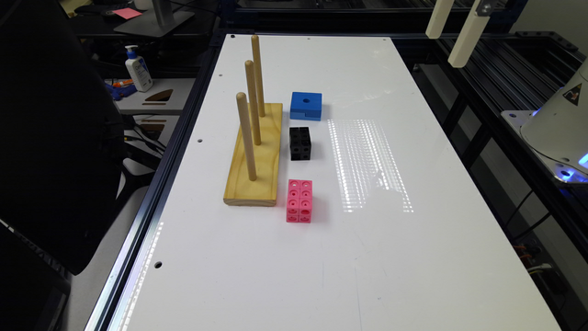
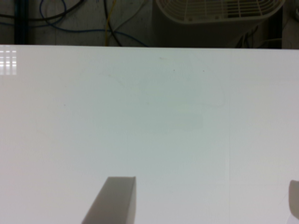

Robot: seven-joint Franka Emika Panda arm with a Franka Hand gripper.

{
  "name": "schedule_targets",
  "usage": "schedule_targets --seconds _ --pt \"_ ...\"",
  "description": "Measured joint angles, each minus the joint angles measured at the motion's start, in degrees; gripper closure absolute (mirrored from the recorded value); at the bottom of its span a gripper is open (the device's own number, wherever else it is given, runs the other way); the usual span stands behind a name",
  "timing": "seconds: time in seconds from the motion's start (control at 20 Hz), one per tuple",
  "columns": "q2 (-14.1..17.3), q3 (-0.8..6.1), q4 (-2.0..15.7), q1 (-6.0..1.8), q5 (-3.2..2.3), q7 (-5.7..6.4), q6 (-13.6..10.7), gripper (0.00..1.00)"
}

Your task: Pick up pink block.

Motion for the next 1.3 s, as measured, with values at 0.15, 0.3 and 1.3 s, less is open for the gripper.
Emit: schedule_targets --seconds 0.15,0.3,1.3 --pt "0.85 1.04 0.26 0.01 0.58 0.47 0.99 0.0" --pt "1.71 1.4 0.77 0.01 0.6 0.83 1.39 0.0" --pt "11.68 6.56 9.16 0.62 1.6 5.98 2.55 0.0"
